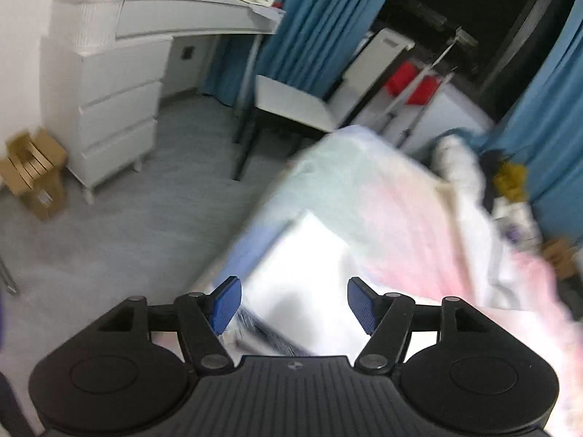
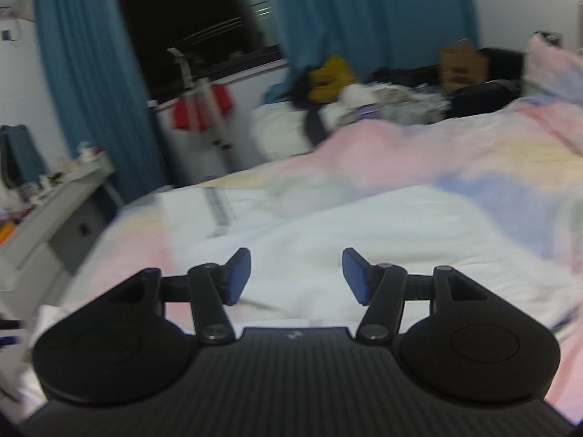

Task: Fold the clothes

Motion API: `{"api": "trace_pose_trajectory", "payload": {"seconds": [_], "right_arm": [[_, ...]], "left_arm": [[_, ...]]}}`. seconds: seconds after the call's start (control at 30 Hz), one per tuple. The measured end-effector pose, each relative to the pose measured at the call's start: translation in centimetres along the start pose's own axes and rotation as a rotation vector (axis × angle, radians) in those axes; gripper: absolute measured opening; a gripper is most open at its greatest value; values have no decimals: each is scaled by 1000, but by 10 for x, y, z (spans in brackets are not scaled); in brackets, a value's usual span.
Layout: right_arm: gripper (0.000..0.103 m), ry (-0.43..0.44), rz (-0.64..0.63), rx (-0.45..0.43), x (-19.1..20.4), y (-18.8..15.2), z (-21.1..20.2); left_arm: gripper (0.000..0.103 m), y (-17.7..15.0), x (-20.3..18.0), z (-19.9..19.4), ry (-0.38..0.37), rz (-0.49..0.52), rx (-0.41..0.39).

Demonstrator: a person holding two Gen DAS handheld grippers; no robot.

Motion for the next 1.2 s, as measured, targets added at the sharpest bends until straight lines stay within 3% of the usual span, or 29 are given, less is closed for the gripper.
{"api": "trace_pose_trajectory", "payload": {"seconds": [0.13, 0.23, 0.27, 0.3, 0.37, 0.43, 0.5, 0.6, 0.7, 0.77, 0.93, 1.1, 1.2], "right_arm": [[58, 82, 18, 17, 52, -1, 23], [58, 88, 8, 21, 66, -16, 37], [58, 83, 6, 22, 67, -22, 41], [58, 76, 17, 22, 66, -30, 45], [58, 63, 38, 24, 56, -47, 53], [58, 31, 45, 50, 50, -66, 61], [58, 19, 33, 73, 49, -76, 65], [58, -9, -22, 75, 53, -83, 63], [58, -20, 1, 62, 49, -86, 55], [58, -18, 24, 65, 45, -89, 52], [58, -18, 47, 69, 37, -95, 48], [58, 4, 51, 65, 39, -95, 44], [58, 29, 46, 47, 44, -92, 38]], "left_arm": [[65, 13, -24, 47, 49, 91, 36], [62, 17, -41, 73, 71, 153, 36], [58, 17, -48, 83, 63, 177, 53], [47, 15, -52, 87, 69, 204, 51], [41, 12, -60, 92, 83, 258, 44], [28, 10, -67, 96, 104, 302, 29], [10, 8, -66, 90, 119, 308, 13], [8, 17, -53, 71, 130, 255, -9], [5, 23, -27, 63, 179, 197, -10], [6, 18, -17, 67, 201, 212, 6], [11, 8, -10, 54, 164, 152, -8], [45, 1, -15, 24, 177, 142, -16], [51, 7, -25, 8, 166, 113, -35]]}}
Point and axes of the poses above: each gripper's, at about its wrist camera, not at the fingertips, and z roughly the way its jaws point, x to its left, y to its top, the point moved 7 cm from there along z, roughly the way its jaws point, and after that the axes turned 8 degrees about y, right-handed, at the moved point
